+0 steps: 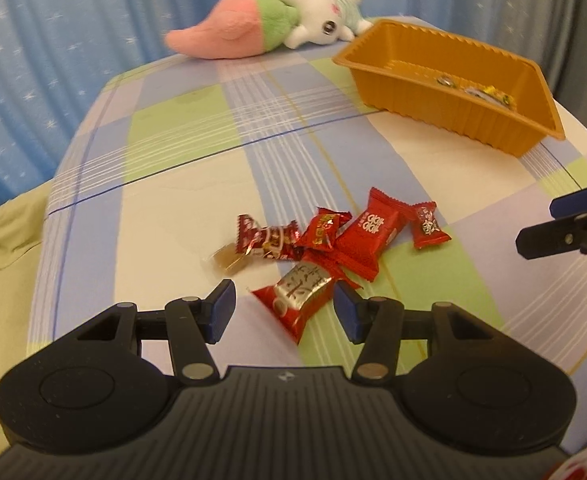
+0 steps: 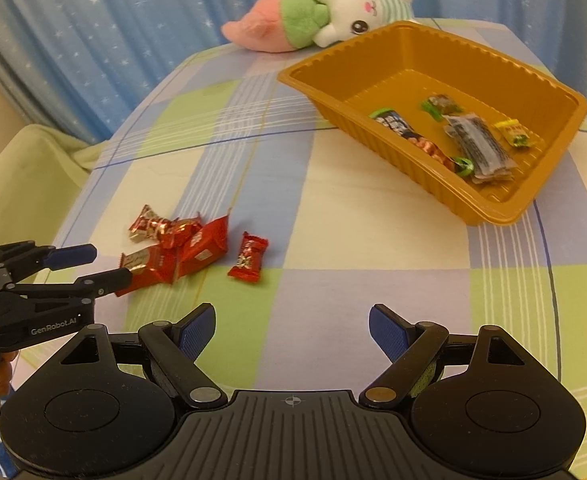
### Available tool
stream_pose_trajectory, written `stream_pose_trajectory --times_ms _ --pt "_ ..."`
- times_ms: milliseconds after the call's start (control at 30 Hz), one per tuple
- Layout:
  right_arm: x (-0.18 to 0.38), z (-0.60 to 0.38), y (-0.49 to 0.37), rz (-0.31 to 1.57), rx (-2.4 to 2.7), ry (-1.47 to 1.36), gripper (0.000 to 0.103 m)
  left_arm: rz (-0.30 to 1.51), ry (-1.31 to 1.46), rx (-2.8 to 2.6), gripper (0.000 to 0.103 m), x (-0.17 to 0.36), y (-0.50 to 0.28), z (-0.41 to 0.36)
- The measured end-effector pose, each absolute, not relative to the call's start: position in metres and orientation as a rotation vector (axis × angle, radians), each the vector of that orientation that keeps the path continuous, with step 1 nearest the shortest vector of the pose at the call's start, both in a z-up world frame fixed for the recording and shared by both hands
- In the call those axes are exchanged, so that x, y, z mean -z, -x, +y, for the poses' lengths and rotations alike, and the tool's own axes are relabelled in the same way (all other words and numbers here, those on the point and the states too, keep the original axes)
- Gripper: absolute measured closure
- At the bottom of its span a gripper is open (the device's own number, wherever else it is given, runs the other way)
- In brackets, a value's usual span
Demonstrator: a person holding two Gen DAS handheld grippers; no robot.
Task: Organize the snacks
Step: 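Grasp the large red white-labelled candy with the left tool while the right grasps a small red candy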
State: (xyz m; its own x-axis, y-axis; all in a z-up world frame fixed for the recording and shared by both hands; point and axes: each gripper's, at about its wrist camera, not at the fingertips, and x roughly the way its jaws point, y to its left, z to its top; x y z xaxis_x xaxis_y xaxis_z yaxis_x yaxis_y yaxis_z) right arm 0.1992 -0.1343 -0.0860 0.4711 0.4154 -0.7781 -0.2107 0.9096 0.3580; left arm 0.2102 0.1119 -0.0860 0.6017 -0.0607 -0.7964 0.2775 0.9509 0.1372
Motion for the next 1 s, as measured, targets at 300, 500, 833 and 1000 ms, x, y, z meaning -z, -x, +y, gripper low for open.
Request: stream_pose_trajectory --times_ms 300,500,833,1000 --pt "0.091 -0.14 -0.203 1.029 -0.326 -0.255 0.019 0.943 -0.299 0.326 0.054 0.099 -0.228 0.103" --pt "0.093 -0.138 -0.205 1.038 -0.318 -0.259 0.019 0.985 -0.263 0.347 0.065 0.106 -0.231 0.102" --pt "0.097 -0.126 -0.212 1.039 -0.357 -0.232 0.019 1.003 -0.15 0.316 0.08 0.102 -0.224 0.114" --pt "0.096 -0.112 -0.218 1.017 -0.406 -0.195 0.02 0.99 -0.101 0.273 0.08 0.093 -0.216 0.126"
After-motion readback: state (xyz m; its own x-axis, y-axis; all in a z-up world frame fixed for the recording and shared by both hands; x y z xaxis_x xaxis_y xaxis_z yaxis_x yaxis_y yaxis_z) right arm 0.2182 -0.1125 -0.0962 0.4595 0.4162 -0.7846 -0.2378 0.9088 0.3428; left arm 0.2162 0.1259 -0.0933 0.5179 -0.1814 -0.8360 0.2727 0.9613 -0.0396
